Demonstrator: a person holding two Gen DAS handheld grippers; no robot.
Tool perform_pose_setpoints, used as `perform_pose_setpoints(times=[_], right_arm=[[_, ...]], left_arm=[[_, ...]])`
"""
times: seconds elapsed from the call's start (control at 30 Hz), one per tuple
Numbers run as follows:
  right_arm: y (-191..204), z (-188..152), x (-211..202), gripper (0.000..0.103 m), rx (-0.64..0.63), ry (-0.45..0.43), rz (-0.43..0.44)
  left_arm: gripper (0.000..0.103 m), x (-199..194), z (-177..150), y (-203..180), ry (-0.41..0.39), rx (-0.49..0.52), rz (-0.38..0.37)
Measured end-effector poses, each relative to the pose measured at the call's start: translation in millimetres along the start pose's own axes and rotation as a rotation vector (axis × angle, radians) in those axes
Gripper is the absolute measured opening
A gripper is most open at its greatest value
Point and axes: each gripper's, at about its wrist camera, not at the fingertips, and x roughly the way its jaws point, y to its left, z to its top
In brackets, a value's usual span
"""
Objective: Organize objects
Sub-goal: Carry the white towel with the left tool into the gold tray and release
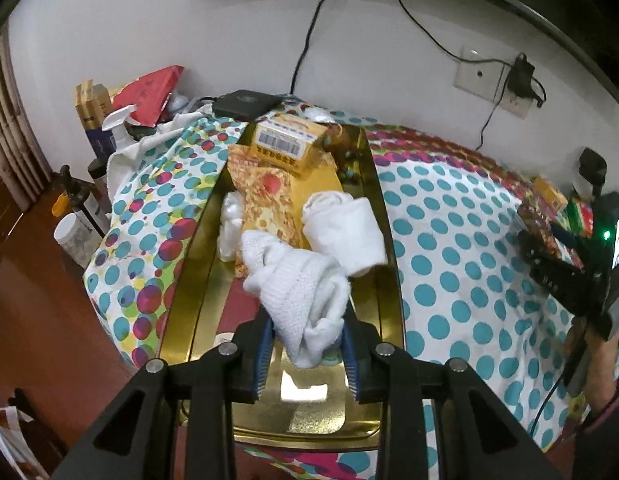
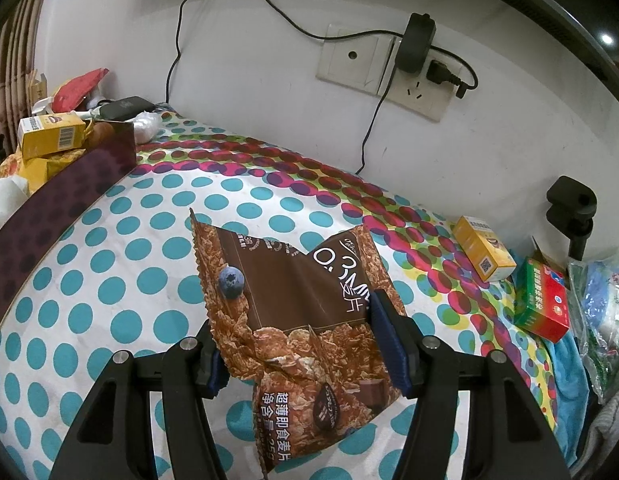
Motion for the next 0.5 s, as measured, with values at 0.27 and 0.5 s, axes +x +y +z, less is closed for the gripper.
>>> perform_pose_setpoints(times=[0.27,0.5], right_arm=[[2.2,-0.1,2.1,0.060,-0.009,0.008,0.001],[3.8,0.6,3.8,0.060,-0.019,0.017,0.000]], left_arm=[[0.034,10.4,-3.3,-3.0,0.033,0.018,0.034],[0.036,11.5,-3.6,-0.5,0.058,0.002,0.054]])
